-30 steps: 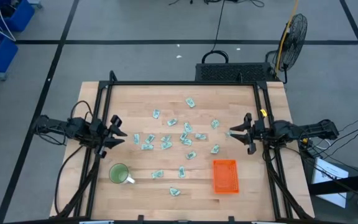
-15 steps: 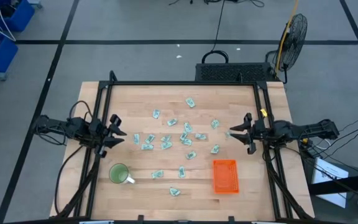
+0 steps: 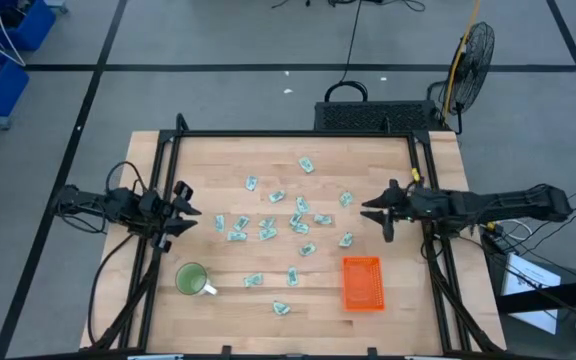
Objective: Pick and place Stevia / Truvia into bins
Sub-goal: Put the stevia packet into the orange basket
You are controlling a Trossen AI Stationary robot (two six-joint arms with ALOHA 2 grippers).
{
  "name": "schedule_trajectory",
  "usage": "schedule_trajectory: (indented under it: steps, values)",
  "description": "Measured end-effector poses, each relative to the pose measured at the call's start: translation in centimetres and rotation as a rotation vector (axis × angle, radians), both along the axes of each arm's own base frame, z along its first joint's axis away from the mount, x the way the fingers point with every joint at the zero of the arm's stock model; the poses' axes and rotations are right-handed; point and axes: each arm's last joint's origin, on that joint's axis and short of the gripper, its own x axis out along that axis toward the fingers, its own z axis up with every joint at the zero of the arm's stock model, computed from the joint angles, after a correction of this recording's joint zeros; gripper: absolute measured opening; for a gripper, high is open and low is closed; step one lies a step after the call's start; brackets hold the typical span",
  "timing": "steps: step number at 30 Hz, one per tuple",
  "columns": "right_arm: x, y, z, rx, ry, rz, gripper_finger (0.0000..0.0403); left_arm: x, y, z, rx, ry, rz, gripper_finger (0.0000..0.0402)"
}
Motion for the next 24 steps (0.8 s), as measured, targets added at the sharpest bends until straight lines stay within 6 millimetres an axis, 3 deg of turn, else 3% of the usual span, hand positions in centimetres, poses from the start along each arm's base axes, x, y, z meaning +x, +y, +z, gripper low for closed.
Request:
schedule_trajectory:
  steps: [4, 8, 13, 17, 21, 24]
  values:
    - [0.6, -0.1, -0.3, 0.037, 0.254, -0.038, 0.0126, 0.0, 0.1, 0.0, 0.026, -0.006, 0.066, 0.0120]
    - [0.6, -0.3, -1.7, 0.047, 0.402, -0.114, 0.0126, 0.1, 0.2, -0.1, 0.007, 0.014, 0.067, 0.0120]
    - [0.8, -0.4, -1.9, 0.026, 0.413, -0.142, 0.0126, 0.2, 0.2, -0.2, -0.101, 0.046, 0.057, 0.0120]
    - [0.7, -0.4, -1.9, 0.053, 0.413, -0.196, 0.0126, 0.4, 0.5, -0.3, -0.176, 0.066, 0.153, 0.0120]
    - [0.3, -0.7, -2.0, 0.008, 0.427, -0.298, 0.0126, 0.6, 1.0, -0.5, -0.404, 0.102, 0.270, 0.0120]
    - [0.1, -0.8, -2.2, 0.031, 0.433, -0.359, 0.0126, 0.8, 1.0, 0.7, -0.390, 0.109, 0.280, 0.0120]
